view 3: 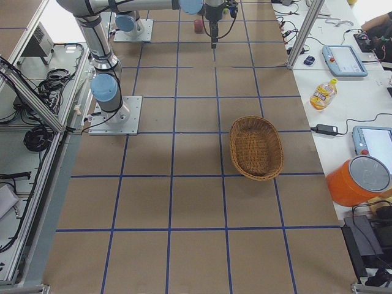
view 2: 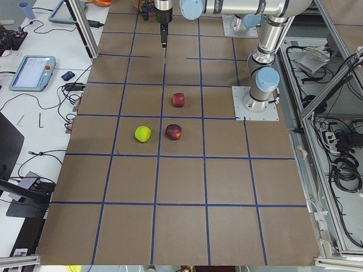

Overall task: Put all apples into basket
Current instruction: 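Reach down and grasp the red yellow-topped apple with the left gripper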

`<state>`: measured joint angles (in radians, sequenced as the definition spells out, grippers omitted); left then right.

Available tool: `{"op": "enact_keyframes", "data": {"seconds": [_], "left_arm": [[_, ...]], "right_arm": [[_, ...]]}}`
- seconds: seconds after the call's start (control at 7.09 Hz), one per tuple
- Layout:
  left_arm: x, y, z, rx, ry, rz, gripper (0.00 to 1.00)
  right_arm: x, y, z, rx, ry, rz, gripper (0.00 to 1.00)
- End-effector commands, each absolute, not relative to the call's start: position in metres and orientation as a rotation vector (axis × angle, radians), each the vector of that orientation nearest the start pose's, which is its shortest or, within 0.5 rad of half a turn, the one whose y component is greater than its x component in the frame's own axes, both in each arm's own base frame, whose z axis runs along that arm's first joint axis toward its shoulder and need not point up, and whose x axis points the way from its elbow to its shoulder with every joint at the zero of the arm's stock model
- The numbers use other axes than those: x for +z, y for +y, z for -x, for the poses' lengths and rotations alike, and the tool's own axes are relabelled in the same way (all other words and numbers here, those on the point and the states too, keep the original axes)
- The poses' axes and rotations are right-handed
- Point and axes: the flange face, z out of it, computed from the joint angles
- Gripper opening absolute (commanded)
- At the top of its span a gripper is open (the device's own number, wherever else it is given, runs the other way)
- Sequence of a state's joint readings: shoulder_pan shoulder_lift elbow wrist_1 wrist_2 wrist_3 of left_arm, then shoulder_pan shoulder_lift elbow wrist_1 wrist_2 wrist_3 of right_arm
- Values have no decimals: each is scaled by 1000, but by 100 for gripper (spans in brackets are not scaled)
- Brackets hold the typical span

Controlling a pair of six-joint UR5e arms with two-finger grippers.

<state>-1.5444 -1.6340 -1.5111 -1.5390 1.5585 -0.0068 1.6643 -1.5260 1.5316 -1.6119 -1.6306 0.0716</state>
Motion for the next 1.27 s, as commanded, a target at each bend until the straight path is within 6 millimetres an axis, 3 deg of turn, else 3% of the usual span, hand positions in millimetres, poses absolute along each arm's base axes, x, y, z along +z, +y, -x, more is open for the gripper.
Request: {"op": "enact_keyframes", "data": {"seconds": [0.0,0.28,0.42,0.56,0.71,0.85,0.99,1.13], "left_arm": [[487,-525,121,-41,3153,43,100],[470,-524,109,25,3151,5,100],[453,-522,100,69,3149,-50,100],[429,-516,86,142,3140,-44,100],[401,-519,52,119,3141,-70,100],[366,-510,11,156,3152,-35,100],[329,-493,-16,240,3172,-59,100],[300,-484,-15,213,3174,-49,100]], "right_arm": [[488,-501,-174,-62,3198,30,100],[489,-499,-175,-64,3197,33,100],[489,-499,-175,-62,3198,33,100],[489,-499,-176,-62,3198,35,100],[490,-499,-175,-67,3197,35,100],[489,-499,-176,-64,3197,35,100],[489,-499,-176,-64,3197,35,100],[490,-499,-176,-67,3197,35,100]]}}
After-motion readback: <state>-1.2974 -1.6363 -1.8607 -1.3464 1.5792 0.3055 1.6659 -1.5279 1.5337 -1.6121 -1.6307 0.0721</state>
